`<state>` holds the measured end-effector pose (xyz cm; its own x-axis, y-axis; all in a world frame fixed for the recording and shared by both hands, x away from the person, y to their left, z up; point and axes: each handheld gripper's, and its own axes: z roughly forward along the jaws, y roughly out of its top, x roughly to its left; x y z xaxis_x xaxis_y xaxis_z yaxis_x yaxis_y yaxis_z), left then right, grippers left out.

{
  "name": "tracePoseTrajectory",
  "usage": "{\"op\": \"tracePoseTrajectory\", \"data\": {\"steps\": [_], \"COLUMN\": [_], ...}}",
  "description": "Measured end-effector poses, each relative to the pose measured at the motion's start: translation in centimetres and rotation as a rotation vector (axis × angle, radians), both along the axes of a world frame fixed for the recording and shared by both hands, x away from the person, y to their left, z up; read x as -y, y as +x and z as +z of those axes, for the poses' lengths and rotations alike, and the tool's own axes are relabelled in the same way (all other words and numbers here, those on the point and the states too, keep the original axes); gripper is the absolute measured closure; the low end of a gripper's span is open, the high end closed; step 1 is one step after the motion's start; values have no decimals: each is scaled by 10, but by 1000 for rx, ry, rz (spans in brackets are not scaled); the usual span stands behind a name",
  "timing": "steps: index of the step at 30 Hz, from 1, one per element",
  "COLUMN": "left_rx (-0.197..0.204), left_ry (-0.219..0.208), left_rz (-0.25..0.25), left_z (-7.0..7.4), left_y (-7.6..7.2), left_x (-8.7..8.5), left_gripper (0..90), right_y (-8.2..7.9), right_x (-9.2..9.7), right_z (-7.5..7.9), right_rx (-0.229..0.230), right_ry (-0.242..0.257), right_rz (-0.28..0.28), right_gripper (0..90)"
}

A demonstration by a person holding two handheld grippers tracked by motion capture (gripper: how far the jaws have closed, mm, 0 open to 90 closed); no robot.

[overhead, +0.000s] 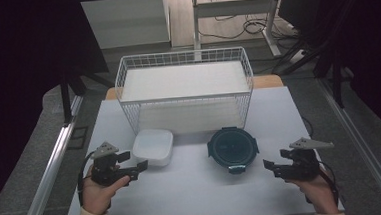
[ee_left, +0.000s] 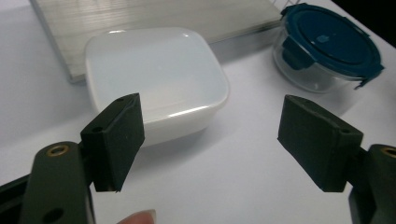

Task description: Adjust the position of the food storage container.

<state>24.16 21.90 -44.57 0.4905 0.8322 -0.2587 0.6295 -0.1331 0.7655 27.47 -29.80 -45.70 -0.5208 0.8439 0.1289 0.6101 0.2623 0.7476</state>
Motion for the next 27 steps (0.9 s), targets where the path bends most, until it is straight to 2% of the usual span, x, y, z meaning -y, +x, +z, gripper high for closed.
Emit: {"op": "tracePoseTrajectory", "data": {"steps": [3,14,20,27], "left_rx": [-5,-18,-17,-14], "left_ry": [2,-7,-4,-16], "left_rz": [-7,17,8,-10], "left_z": [-1,-3,-3,-1], "left_y": [0,2,0,-3], "left_x": [0,-6,-5,-3], "left_gripper": [222,221,220,218], "right_y": [1,10,15,28], "right_x": [-1,-7,-12,-26], "right_z": [-1,3,15,28], "right_rx": [-7,-14,-5,-27], "right_ry": [-6,-15,-8,-21], "right_rz": [-1,11,19,21], "right_gripper": [236,269,307,357]}}
